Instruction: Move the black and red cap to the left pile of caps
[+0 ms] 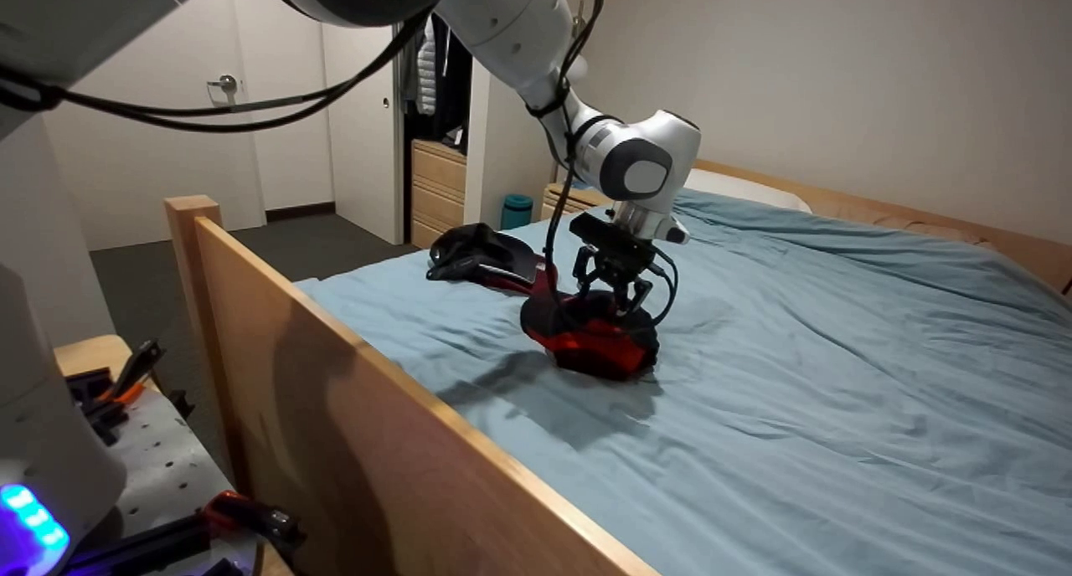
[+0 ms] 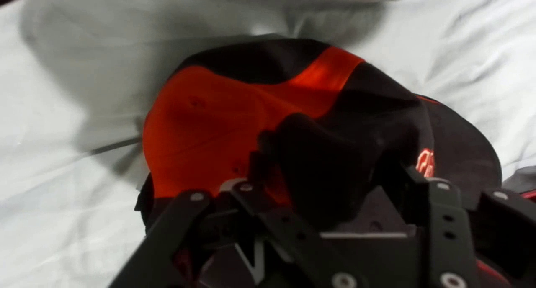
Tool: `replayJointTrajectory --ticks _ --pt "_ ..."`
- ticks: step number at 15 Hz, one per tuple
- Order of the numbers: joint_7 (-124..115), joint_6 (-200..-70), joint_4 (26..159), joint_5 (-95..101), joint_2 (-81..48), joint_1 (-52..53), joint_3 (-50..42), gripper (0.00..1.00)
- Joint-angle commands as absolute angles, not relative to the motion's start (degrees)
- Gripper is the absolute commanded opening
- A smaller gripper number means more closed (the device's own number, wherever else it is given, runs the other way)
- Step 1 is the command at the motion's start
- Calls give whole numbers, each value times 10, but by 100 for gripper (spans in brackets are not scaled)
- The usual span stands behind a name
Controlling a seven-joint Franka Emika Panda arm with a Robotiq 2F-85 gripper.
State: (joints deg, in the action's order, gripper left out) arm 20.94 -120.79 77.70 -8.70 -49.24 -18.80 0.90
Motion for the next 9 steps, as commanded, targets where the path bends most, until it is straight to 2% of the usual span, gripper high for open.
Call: replayJointTrajectory --ticks 1,6,9 --pt "246 -1186 751 -98 -506 -201 23 42" --pt "214 -1169 758 -97 -491 -193 12 8" --pt "140 -1178 778 -118 -465 -186 7 3"
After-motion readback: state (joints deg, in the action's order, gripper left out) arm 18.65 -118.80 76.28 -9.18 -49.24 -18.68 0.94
